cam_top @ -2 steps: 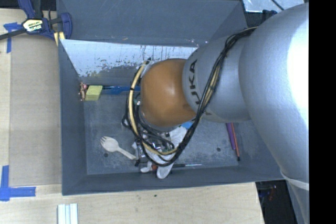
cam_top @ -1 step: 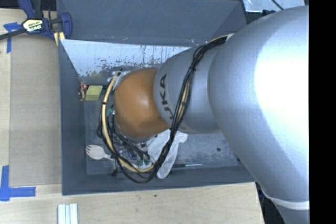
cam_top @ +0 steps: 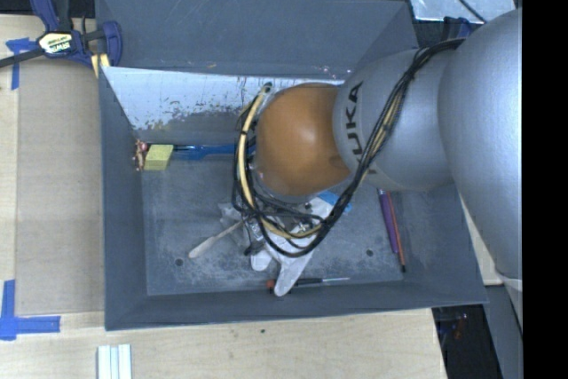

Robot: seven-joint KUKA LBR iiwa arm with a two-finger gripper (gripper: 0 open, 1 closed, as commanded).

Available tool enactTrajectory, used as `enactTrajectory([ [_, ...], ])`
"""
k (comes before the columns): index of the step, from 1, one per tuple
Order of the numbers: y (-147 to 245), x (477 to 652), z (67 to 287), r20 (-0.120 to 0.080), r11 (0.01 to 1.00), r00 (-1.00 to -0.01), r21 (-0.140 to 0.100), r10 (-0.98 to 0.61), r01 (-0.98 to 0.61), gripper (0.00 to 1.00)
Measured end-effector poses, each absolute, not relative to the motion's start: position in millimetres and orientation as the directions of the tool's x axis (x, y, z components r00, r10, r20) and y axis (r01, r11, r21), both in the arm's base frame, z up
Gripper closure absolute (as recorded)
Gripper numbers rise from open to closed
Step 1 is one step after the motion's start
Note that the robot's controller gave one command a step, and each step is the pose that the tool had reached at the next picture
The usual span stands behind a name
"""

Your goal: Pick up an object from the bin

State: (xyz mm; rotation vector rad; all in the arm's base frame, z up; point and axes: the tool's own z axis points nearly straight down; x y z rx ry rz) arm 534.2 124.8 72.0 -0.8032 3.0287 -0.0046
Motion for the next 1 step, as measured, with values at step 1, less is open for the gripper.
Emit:
enactTrajectory([
  [1, 124.8, 534.2, 72.0, -0.007, 0.869, -0.869, -0.005, -0.495, -0.495, 1.00],
])
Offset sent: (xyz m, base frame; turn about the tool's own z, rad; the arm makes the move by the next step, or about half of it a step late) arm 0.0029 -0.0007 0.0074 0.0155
